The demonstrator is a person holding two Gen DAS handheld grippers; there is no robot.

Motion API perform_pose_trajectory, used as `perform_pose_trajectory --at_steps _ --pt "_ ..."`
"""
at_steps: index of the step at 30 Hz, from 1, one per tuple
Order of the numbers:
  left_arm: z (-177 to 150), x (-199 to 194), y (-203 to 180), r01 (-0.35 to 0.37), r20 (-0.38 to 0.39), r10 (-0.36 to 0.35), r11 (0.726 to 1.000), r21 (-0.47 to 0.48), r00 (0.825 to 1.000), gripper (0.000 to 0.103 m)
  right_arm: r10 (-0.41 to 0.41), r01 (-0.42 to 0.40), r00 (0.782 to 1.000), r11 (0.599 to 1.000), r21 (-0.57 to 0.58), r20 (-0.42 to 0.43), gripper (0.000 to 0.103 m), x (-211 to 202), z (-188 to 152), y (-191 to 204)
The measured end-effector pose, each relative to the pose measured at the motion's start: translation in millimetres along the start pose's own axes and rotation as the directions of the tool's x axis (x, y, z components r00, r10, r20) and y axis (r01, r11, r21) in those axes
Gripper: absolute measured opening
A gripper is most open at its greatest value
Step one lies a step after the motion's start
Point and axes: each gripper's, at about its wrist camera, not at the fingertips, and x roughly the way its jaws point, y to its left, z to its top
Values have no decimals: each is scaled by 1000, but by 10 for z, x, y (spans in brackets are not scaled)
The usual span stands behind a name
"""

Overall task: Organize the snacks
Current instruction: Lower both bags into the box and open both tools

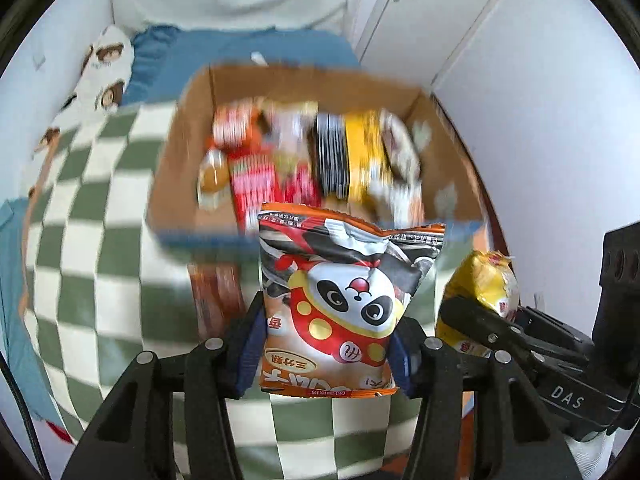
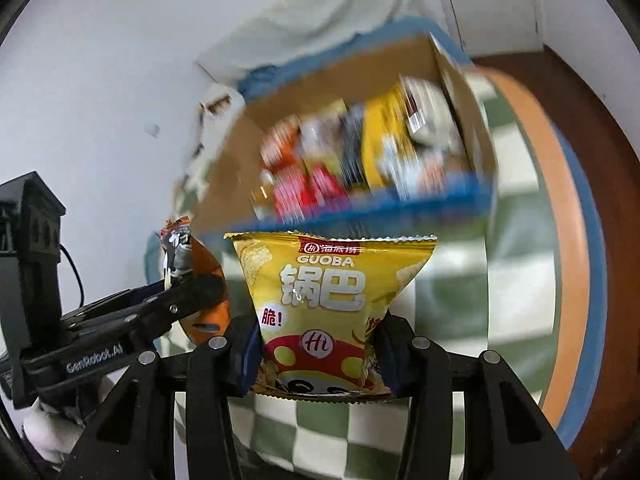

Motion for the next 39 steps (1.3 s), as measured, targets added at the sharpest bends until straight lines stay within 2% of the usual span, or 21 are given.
perform_pose_trajectory --at_steps 5,8,12,15,20,28,29,31,32,33,35,39 --pt "614 54 70 -70 58 70 998 0 996 50 -27 30 997 999 -36 72 50 -8 614 124" --pt "911 202 194 -112 42 112 994 -8 993 50 -49 51 997 998 -41 63 50 161 902 133" --pt "1195 551 412 -157 -22 157 987 -22 987 50 -73 73 997 997 -38 -6 50 534 1202 64" --pt "1251 871 583 -179 -97 175 983 -30 980 50 -81 79 994 997 -28 -72 50 855 1266 23" --pt "1131 1187 712 -201 -188 190 979 -41 963 51 -81 80 983 997 -12 -163 50 1224 1215 -82" --pt "974 1387 742 -185 -244 167 981 -57 955 52 -101 97 964 995 -28 -245 51 1507 1119 -123" --pt "965 1398 739 -183 -251 163 981 -58 954 52 -108 103 960 994 -31 -257 52 1537 1116 -118" --pt "955 1403 734 -183 -260 162 981 -59 952 52 -121 119 951 993 -22 -285 74 1596 1127 -134" --pt "950 1400 730 -190 -261 168 980 -60 951 58 -144 144 947 989 -23 -288 94 1608 1129 -142" --pt "949 1386 724 -195 -255 174 979 -60 951 79 -169 168 945 985 -28 -281 100 1603 1137 -142" --pt "957 1351 704 -206 -241 188 977 -52 952 98 -210 208 940 977 -38 -270 100 1586 1149 -136" --pt "962 1289 684 -209 -232 191 976 -55 954 98 -259 253 932 966 -60 -253 100 1506 1156 -118"
